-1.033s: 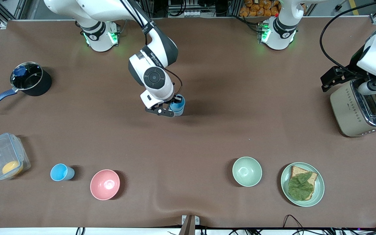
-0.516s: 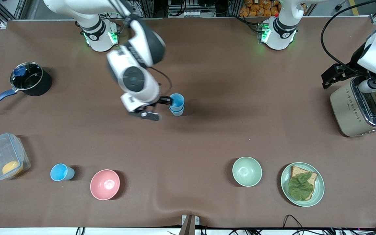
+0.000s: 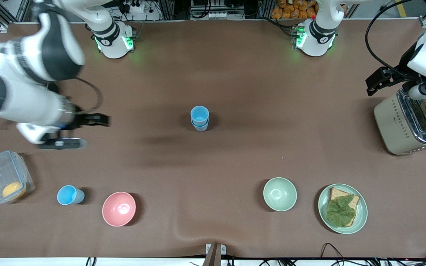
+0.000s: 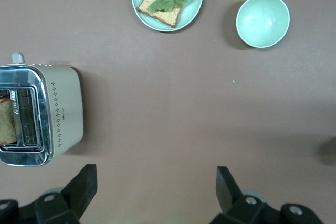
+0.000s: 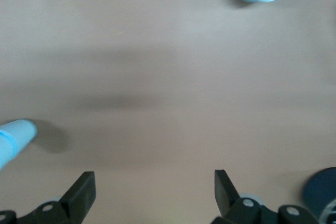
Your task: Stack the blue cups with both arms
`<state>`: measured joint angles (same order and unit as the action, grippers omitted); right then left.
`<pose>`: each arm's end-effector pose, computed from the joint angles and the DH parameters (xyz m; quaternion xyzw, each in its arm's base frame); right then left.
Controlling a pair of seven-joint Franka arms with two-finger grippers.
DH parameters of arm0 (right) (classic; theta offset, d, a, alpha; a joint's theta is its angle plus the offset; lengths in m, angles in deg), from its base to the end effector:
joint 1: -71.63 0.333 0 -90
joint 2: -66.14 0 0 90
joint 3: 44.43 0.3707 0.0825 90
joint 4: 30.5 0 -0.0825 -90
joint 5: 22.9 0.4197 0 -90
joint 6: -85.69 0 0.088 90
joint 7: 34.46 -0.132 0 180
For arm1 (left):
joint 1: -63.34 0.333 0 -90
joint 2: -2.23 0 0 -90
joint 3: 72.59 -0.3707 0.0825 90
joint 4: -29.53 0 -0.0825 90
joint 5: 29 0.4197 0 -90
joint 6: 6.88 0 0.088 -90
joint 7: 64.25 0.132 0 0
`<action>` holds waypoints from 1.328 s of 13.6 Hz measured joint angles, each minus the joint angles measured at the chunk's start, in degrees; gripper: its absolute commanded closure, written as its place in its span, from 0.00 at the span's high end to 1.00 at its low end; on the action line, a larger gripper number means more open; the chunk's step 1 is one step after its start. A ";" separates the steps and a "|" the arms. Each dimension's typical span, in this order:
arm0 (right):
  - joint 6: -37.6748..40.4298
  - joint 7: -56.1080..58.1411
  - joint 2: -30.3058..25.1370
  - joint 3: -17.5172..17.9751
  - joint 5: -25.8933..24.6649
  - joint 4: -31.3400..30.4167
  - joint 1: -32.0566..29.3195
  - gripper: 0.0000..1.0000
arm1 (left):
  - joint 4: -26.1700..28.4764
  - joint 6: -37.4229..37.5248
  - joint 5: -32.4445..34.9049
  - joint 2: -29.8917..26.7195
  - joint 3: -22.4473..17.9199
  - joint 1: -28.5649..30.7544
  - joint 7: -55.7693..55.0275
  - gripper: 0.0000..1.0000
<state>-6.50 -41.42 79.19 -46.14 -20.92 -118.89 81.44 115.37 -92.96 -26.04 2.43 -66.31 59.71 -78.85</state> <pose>0.6500 0.0988 0.5288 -0.9966 -0.0080 0.0817 0.0031 0.5774 -0.0935 0.6830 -0.9988 -0.0427 -0.0058 0.0249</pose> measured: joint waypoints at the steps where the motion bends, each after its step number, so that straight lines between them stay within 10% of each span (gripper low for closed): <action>1: 0.19 0.70 -1.19 0.02 -0.54 -0.09 -1.26 1.00 | -0.02 0.51 -0.96 -0.03 -0.03 0.11 0.00 1.00; 18: -2.29 5.08 -13.54 0.47 -1.36 -9.85 -8.19 1.00 | -0.58 2.50 -2.12 -0.23 0.00 0.63 0.00 1.00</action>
<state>-8.79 -36.34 65.65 -45.66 -22.27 -128.74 73.25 114.79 -90.47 -28.16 2.20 -66.31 60.34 -78.85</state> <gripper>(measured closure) 0.000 0.000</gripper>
